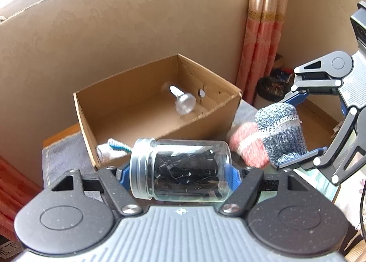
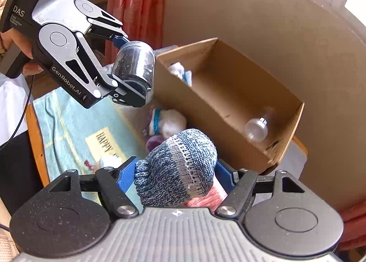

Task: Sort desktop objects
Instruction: 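Carry clip jar with left tool into the box while right tool drops sock in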

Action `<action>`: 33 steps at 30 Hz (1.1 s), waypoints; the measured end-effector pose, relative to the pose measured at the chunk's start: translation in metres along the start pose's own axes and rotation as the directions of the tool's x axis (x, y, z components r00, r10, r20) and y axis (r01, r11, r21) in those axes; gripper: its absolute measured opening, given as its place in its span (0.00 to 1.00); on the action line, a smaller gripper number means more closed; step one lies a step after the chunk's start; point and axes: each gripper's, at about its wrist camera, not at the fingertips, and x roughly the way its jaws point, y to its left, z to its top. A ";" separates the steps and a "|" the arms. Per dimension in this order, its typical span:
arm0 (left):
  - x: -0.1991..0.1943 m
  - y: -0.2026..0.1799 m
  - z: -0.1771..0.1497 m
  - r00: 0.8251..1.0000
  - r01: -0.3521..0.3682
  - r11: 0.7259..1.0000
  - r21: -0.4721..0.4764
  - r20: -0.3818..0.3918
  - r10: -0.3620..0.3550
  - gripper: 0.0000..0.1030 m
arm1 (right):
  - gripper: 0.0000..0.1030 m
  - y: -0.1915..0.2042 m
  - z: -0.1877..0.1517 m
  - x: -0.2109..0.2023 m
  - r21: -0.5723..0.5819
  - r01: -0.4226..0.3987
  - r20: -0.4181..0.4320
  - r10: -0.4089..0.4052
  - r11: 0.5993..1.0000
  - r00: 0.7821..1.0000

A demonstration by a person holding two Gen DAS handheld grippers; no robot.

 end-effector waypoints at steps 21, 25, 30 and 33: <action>0.033 0.035 0.069 1.000 -0.030 1.000 0.000 -0.011 0.030 0.73 | 0.75 -0.077 0.065 0.025 0.010 0.031 0.026 -0.032 0.999 0.999; 0.044 0.042 0.075 0.999 -0.034 0.999 -0.009 -0.019 0.033 0.73 | 0.75 -0.088 0.075 0.037 0.018 0.038 0.031 -0.039 0.999 0.999; 0.058 0.049 0.076 0.998 -0.036 0.997 -0.066 -0.045 0.033 0.90 | 0.88 -0.100 0.083 0.055 0.083 0.071 0.023 -0.073 0.994 0.997; 0.061 0.047 0.075 0.996 -0.054 0.997 -0.052 -0.067 0.051 0.90 | 0.90 -0.101 0.082 0.061 0.112 0.076 0.009 -0.077 0.991 0.997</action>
